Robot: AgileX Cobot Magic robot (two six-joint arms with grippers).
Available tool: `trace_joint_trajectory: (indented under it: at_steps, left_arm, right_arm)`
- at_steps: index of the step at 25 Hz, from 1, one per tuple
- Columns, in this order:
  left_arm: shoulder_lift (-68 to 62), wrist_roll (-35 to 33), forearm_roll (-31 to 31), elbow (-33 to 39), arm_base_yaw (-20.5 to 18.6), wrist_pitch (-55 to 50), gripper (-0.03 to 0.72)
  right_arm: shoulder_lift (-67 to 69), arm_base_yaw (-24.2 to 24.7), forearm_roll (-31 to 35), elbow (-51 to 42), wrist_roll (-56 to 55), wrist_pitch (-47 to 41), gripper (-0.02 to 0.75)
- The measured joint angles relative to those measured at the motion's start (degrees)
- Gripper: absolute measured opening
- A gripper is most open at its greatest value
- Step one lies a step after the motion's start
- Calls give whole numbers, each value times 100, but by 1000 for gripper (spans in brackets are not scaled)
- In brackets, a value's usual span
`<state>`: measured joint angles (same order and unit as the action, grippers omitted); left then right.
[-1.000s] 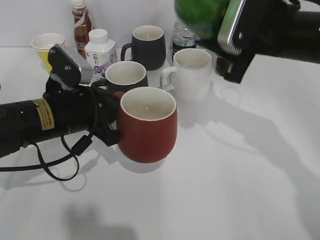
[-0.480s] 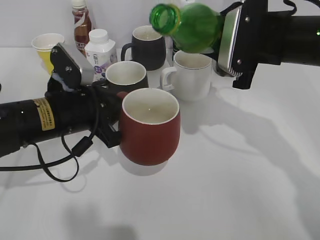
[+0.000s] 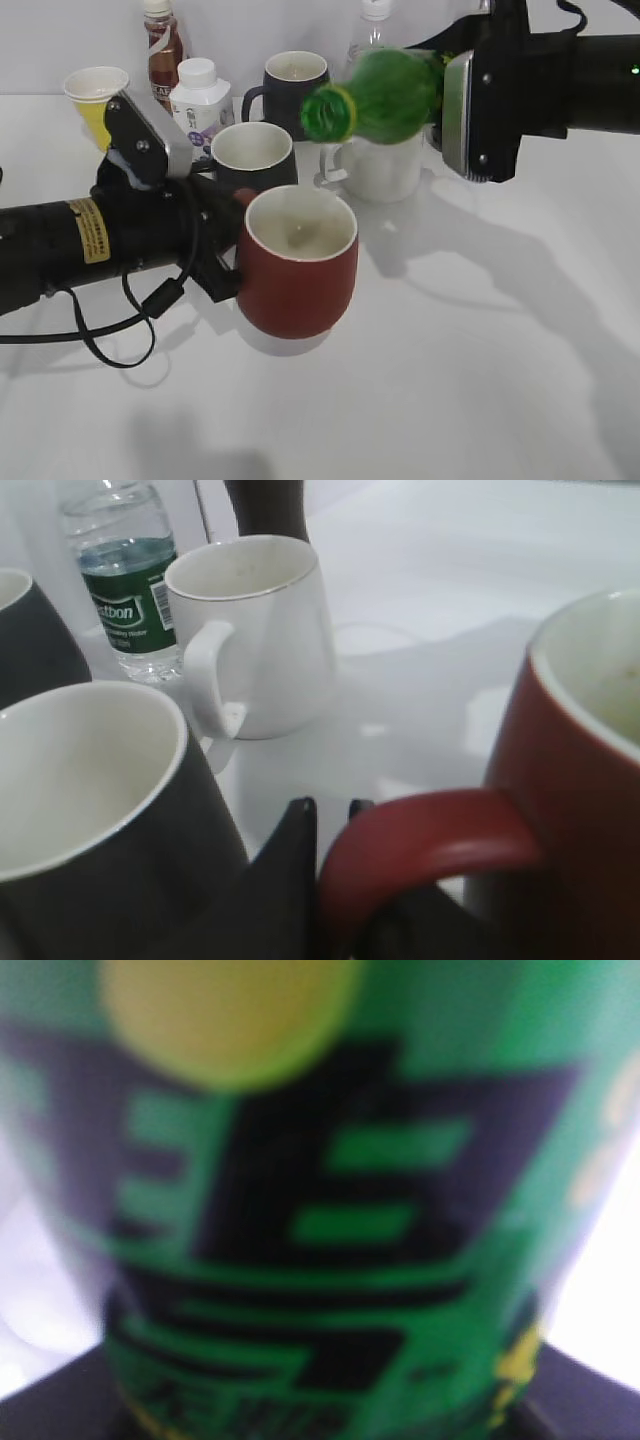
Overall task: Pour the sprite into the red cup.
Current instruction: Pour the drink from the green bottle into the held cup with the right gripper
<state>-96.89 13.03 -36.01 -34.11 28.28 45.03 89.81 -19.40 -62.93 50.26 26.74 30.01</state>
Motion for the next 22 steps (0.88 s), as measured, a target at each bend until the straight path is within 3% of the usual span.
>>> trace_joint_trajectory:
  at_steps: [22]
  left_arm:
    - [0,-152,-956,0,0,455,64]
  right_arm:
    - [0,0,-340,0,766,0,396]
